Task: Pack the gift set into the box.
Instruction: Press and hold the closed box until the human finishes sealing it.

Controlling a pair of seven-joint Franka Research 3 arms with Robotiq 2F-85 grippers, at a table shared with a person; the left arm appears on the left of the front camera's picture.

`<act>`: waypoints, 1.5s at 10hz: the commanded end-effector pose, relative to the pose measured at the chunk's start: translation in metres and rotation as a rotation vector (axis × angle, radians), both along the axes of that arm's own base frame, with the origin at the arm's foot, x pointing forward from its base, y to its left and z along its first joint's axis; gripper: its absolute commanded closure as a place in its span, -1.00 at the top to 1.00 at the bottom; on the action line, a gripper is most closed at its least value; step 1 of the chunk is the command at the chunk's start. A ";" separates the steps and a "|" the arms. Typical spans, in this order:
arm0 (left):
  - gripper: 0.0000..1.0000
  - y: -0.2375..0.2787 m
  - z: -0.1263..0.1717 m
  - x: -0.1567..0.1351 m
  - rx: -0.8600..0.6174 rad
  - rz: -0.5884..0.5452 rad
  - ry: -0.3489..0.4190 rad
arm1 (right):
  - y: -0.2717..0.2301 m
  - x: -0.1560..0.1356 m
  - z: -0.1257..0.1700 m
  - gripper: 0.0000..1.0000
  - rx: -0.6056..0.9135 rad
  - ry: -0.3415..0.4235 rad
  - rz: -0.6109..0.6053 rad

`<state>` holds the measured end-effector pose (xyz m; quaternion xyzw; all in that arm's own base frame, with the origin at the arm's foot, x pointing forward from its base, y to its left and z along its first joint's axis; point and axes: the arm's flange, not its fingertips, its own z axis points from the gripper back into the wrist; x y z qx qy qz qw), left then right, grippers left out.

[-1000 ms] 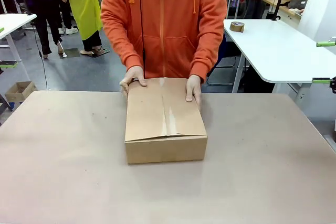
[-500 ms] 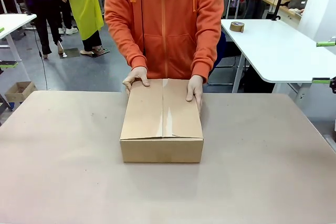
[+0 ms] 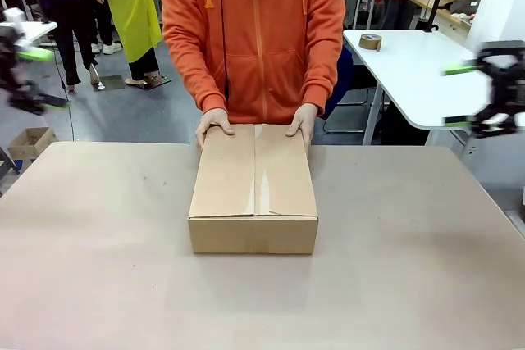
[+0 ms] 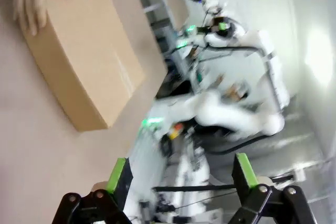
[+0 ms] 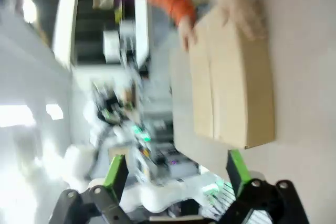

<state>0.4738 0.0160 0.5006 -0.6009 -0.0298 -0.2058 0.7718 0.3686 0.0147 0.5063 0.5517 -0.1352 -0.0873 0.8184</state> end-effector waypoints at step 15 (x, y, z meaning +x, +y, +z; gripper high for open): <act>1.00 -0.195 -0.071 0.017 -0.325 -0.238 -1.527 | 0.191 0.064 -0.085 1.00 0.099 -1.399 0.583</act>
